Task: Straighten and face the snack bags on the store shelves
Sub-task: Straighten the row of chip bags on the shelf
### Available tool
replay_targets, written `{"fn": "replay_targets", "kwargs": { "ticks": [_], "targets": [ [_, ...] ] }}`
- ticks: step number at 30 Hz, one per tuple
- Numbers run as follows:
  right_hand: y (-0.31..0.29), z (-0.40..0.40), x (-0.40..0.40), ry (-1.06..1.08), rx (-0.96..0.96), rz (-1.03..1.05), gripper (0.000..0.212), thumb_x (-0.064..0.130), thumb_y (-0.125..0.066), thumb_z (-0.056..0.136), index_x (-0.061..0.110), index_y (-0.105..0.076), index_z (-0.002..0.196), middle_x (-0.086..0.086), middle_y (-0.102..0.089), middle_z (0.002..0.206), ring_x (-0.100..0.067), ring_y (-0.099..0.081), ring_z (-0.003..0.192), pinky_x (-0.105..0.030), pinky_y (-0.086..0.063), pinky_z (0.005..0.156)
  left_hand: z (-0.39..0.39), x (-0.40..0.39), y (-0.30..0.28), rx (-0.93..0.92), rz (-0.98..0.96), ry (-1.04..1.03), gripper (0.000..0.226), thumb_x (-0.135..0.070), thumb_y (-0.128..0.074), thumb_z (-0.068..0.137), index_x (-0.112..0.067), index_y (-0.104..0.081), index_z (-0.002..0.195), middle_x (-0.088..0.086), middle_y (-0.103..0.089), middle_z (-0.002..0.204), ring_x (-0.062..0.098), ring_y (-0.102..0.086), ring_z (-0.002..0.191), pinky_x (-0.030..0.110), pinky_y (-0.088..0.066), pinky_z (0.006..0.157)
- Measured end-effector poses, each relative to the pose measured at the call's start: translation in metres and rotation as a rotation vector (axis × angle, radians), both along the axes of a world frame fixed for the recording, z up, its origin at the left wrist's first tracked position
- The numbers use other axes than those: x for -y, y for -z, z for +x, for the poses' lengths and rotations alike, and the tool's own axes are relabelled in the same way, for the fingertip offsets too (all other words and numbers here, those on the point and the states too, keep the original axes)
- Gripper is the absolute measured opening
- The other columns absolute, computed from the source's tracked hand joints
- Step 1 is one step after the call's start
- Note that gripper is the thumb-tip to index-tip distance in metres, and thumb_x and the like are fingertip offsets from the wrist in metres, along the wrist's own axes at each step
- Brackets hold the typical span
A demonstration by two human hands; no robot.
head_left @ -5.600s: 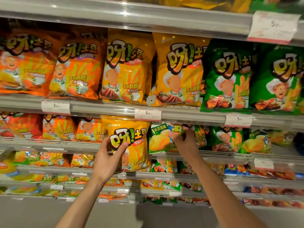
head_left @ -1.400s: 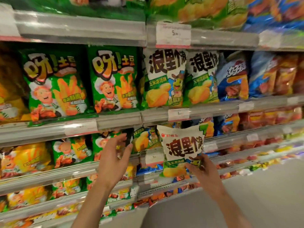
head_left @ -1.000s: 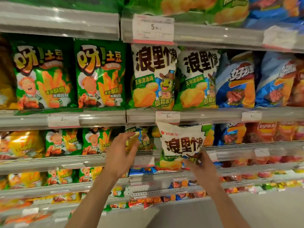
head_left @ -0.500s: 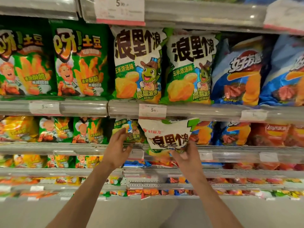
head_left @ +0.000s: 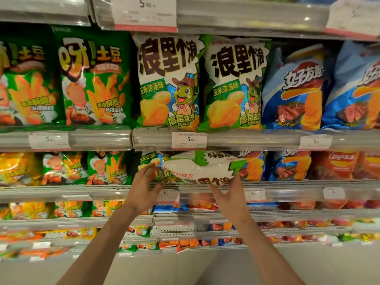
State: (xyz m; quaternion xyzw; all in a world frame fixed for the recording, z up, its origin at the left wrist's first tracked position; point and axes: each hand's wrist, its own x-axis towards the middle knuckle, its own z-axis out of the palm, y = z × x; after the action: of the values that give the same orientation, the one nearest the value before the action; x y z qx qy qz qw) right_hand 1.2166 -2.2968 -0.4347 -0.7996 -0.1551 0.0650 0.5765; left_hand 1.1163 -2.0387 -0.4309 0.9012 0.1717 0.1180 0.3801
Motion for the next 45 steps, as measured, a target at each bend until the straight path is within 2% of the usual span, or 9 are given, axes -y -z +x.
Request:
{"fn": "replay_targets", "kwargs": {
  "ticks": [5,15,20,24,26,29,36,41,45],
  "targets": [
    [-0.004,0.021,-0.010,-0.036,0.029,-0.129,0.051,0.028,-0.076,0.091,0.032,-0.043,0.130,0.015,-0.063,0.123,-0.010,-0.059,0.121,-0.031,-0.048,0.103,0.002,-0.002,-0.006,-0.028,0.030,0.000,0.059,-0.029,-0.068,0.097,-0.016,-0.048,0.150,0.003,-0.044,0.154,0.024,-0.040,0.142,0.043,-0.039,0.116],
    [-0.007,0.037,-0.011,-0.132,-0.094,-0.146,0.047,0.030,-0.074,0.094,0.022,-0.049,0.132,0.005,-0.069,0.127,-0.014,-0.063,0.122,-0.046,-0.048,0.111,0.029,0.029,-0.022,0.067,-0.126,0.097,0.059,-0.057,-0.070,0.089,-0.041,-0.051,0.142,-0.018,-0.062,0.135,0.005,-0.053,0.127,0.034,-0.047,0.105],
    [-0.011,0.031,-0.006,-0.163,-0.074,-0.179,0.093,0.082,-0.061,0.076,0.027,-0.039,0.148,0.018,-0.061,0.134,0.000,-0.055,0.125,-0.028,-0.043,0.110,0.043,0.046,-0.018,0.079,-0.229,0.067,0.055,-0.071,-0.060,0.083,-0.051,-0.041,0.130,-0.028,-0.064,0.124,-0.010,-0.060,0.111,0.022,-0.050,0.091],
    [-0.009,0.033,-0.016,-0.111,-0.065,-0.172,0.050,0.064,-0.059,0.093,0.040,-0.039,0.133,0.040,-0.048,0.116,0.034,-0.045,0.105,0.010,-0.029,0.082,0.050,0.048,-0.014,0.071,-0.217,0.042,0.054,-0.075,-0.057,0.083,-0.048,-0.043,0.127,-0.032,-0.064,0.113,-0.012,-0.062,0.103,0.014,-0.048,0.080],
    [-0.008,0.039,-0.022,-0.082,-0.113,-0.150,0.053,0.063,-0.056,0.094,0.035,-0.042,0.137,0.030,-0.055,0.127,0.015,-0.049,0.125,0.006,-0.028,0.093,0.057,0.051,-0.016,0.073,-0.184,0.019,0.054,-0.072,-0.056,0.086,-0.040,-0.047,0.129,-0.028,-0.066,0.108,-0.003,-0.066,0.101,0.017,-0.052,0.076],
    [-0.009,0.047,-0.030,-0.042,-0.139,-0.141,0.091,0.069,-0.050,0.093,0.014,-0.024,0.161,-0.002,-0.045,0.157,-0.022,-0.036,0.148,-0.021,-0.026,0.106,0.063,0.052,-0.018,0.087,-0.146,0.017,0.056,-0.064,-0.057,0.093,-0.027,-0.055,0.135,-0.012,-0.070,0.119,0.012,-0.067,0.109,0.034,-0.057,0.090],
    [-0.002,0.038,-0.028,-0.031,-0.121,-0.116,0.089,0.075,-0.053,0.083,0.016,-0.037,0.148,0.016,-0.056,0.123,-0.014,-0.053,0.128,-0.022,-0.036,0.099,0.028,0.023,-0.005,0.206,0.354,-0.179,0.054,-0.048,-0.051,0.097,-0.010,-0.062,0.134,0.018,-0.055,0.134,0.038,-0.044,0.130,0.051,-0.042,0.102],
    [-0.009,0.054,-0.041,0.008,-0.063,-0.221,0.061,0.075,-0.049,0.089,0.025,-0.051,0.125,0.004,-0.065,0.118,-0.022,-0.061,0.118,-0.032,-0.044,0.091,0.020,0.010,0.004,0.061,0.332,-0.111,0.053,-0.023,-0.069,0.096,-0.011,-0.054,0.146,0.022,-0.042,0.154,0.044,-0.028,0.147,0.056,-0.027,0.119],
    [-0.014,0.066,-0.046,-0.010,-0.086,-0.311,0.072,0.075,-0.046,0.092,0.016,-0.044,0.133,-0.003,-0.061,0.118,-0.032,-0.060,0.118,-0.040,-0.046,0.096,0.018,0.007,0.005,0.058,0.322,-0.084,0.055,-0.022,-0.067,0.097,-0.016,-0.052,0.148,0.017,-0.040,0.158,0.038,-0.025,0.150,0.051,-0.022,0.123]
  ]
}}
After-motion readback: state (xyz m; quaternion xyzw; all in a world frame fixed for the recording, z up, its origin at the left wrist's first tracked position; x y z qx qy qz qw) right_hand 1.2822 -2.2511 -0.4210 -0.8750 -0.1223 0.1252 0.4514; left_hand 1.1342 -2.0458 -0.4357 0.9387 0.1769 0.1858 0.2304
